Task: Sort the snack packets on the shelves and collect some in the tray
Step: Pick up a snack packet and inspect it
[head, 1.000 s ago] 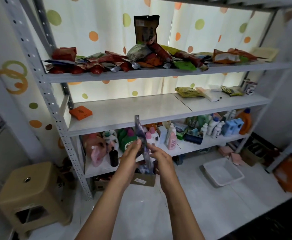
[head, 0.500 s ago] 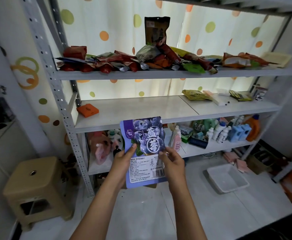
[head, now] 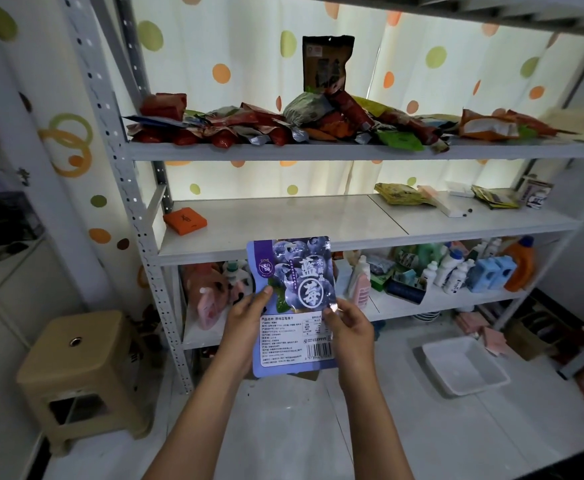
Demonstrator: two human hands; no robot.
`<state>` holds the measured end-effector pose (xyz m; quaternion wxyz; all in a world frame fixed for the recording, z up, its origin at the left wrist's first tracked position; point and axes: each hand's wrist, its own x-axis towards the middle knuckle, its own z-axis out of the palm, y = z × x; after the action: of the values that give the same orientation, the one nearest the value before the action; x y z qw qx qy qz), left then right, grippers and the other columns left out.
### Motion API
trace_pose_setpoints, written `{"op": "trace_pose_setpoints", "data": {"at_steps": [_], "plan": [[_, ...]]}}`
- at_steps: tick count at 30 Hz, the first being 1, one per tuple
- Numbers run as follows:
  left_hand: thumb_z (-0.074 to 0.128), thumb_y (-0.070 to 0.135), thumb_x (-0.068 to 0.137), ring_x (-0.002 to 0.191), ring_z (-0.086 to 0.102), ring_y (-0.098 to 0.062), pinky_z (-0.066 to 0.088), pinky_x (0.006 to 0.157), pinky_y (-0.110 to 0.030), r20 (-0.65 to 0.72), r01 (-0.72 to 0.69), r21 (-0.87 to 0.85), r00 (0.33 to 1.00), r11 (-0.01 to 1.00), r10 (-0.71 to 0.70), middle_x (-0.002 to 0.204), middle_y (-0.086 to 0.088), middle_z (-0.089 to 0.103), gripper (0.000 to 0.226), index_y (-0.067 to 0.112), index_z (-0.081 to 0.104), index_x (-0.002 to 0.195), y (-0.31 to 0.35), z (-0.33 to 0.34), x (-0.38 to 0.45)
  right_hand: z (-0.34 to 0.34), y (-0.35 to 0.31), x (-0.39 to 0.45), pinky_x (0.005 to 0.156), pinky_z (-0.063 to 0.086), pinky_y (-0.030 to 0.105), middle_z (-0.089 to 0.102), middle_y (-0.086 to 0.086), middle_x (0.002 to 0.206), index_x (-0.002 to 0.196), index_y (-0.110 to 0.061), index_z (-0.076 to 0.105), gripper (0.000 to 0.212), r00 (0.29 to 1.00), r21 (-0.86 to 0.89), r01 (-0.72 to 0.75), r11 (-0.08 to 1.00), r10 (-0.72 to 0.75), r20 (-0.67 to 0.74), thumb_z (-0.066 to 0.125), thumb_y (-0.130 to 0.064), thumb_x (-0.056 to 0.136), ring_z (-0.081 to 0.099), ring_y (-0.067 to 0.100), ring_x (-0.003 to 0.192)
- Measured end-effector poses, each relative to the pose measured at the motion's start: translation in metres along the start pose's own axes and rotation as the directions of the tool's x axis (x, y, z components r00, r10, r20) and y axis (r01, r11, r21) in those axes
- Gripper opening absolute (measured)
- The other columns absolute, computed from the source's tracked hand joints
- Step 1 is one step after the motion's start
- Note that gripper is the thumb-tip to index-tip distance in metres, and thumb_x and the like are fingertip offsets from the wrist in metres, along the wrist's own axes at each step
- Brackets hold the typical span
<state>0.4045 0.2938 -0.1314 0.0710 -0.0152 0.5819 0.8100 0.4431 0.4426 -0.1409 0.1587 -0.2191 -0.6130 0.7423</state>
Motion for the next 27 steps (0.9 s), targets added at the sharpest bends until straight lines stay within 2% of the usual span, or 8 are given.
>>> {"op": "trace_pose_setpoints", "data": {"at_steps": [2, 5, 7, 10, 12, 16, 21, 27], "plan": [[0.056, 0.014, 0.096, 0.058, 0.069, -0.005, 0.055, 0.061, -0.021, -0.048, -0.026, -0.012, 0.999, 1.000, 0.025, 0.062, 0.015, 0.071, 0.011, 0.009, 0.063, 0.089, 0.004, 0.003, 0.001, 0.000, -0.004, 0.003, 0.056, 0.050, 0.015, 0.073, -0.004, 0.086, 0.110, -0.015, 0.066, 0.020, 1.000, 0.026, -0.001, 1.000, 0.002, -0.025, 0.065, -0.006, 0.091, 0.065, 0.008, 0.072], [0.061, 0.023, 0.092, 0.086, 0.071, -0.028, 0.053, 0.086, -0.044, -0.086, -0.032, 0.011, 0.996, 0.999, 0.033, 0.097, -0.013, 0.075, 0.022, 0.005, 0.069, 0.101, 0.017, 0.005, 0.011, 0.004, -0.014, 0.010, 0.068, 0.055, 0.031, 0.073, -0.005, 0.082, 0.103, -0.017, 0.068, 0.016, 0.999, 0.049, 0.015, 0.999, -0.014, -0.029, 0.065, -0.006, 0.091, 0.066, 0.015, 0.075], [0.062, 0.023, 0.092, 0.093, 0.069, -0.033, 0.051, 0.084, -0.044, -0.103, -0.059, 0.016, 0.993, 0.998, 0.061, 0.101, -0.014, 0.074, 0.022, 0.007, 0.070, 0.103, 0.028, 0.005, 0.021, 0.010, -0.025, 0.017, 0.076, 0.055, 0.038, 0.073, -0.008, 0.081, 0.102, -0.016, 0.068, 0.015, 0.999, 0.051, 0.052, 0.997, -0.051, -0.014, 0.065, -0.006, 0.091, 0.067, 0.019, 0.080], [0.059, 0.014, 0.093, 0.084, 0.067, -0.029, 0.048, 0.072, -0.033, -0.099, -0.112, 0.048, 0.988, 0.993, 0.116, 0.093, -0.011, 0.074, 0.013, 0.007, 0.069, 0.098, 0.052, 0.009, 0.036, 0.025, -0.048, 0.032, 0.069, 0.052, 0.026, 0.070, -0.014, 0.078, 0.108, -0.012, 0.066, 0.018, 0.994, 0.064, 0.113, 0.992, -0.113, 0.004, 0.065, -0.004, 0.091, 0.064, 0.014, 0.076], [0.056, 0.009, 0.094, 0.083, 0.066, -0.030, 0.049, 0.073, -0.037, -0.090, -0.140, 0.055, 0.985, 0.989, 0.144, 0.093, -0.013, 0.073, 0.012, 0.009, 0.067, 0.099, 0.069, 0.010, 0.050, 0.036, -0.067, 0.043, 0.064, 0.052, 0.021, 0.071, -0.005, 0.084, 0.108, -0.011, 0.065, 0.019, 0.990, 0.086, 0.138, 0.987, -0.141, 0.028, 0.065, -0.003, 0.091, 0.064, 0.012, 0.074], [0.061, 0.010, 0.092, 0.100, 0.067, -0.034, 0.051, 0.089, -0.050, -0.133, -0.251, 0.090, 0.956, 0.964, 0.261, 0.111, -0.010, 0.070, 0.020, 0.016, 0.062, 0.111, 0.098, 0.011, 0.077, 0.065, -0.101, 0.065, 0.070, 0.052, 0.032, 0.072, -0.004, 0.079, 0.093, -0.023, 0.065, 0.021, 0.978, 0.073, 0.198, 0.978, -0.201, 0.049, 0.062, -0.002, 0.092, 0.063, 0.019, 0.076], [0.063, 0.001, 0.089, 0.092, 0.061, -0.017, 0.049, 0.079, -0.029, -0.210, -0.376, 0.139, 0.893, 0.916, 0.398, 0.098, 0.000, 0.063, 0.022, 0.019, 0.056, 0.099, 0.133, 0.008, 0.112, 0.106, -0.135, 0.097, 0.068, 0.049, 0.032, 0.070, -0.004, 0.073, 0.092, -0.021, 0.067, 0.017, 0.956, 0.069, 0.282, 0.957, -0.286, 0.056, 0.061, -0.004, 0.091, 0.061, 0.020, 0.072], [0.062, -0.002, 0.089, 0.073, 0.059, -0.005, 0.046, 0.055, -0.011, -0.114, -0.454, 0.273, 0.860, 0.848, 0.497, 0.094, 0.004, 0.059, 0.023, 0.015, 0.055, 0.103, 0.183, -0.020, 0.168, 0.169, -0.167, 0.146, 0.066, 0.048, 0.030, 0.071, 0.003, 0.080, 0.096, -0.015, 0.068, 0.010, 0.950, 0.068, 0.297, 0.952, -0.302, 0.078, 0.063, -0.008, 0.091, 0.060, 0.018, 0.070]]}}
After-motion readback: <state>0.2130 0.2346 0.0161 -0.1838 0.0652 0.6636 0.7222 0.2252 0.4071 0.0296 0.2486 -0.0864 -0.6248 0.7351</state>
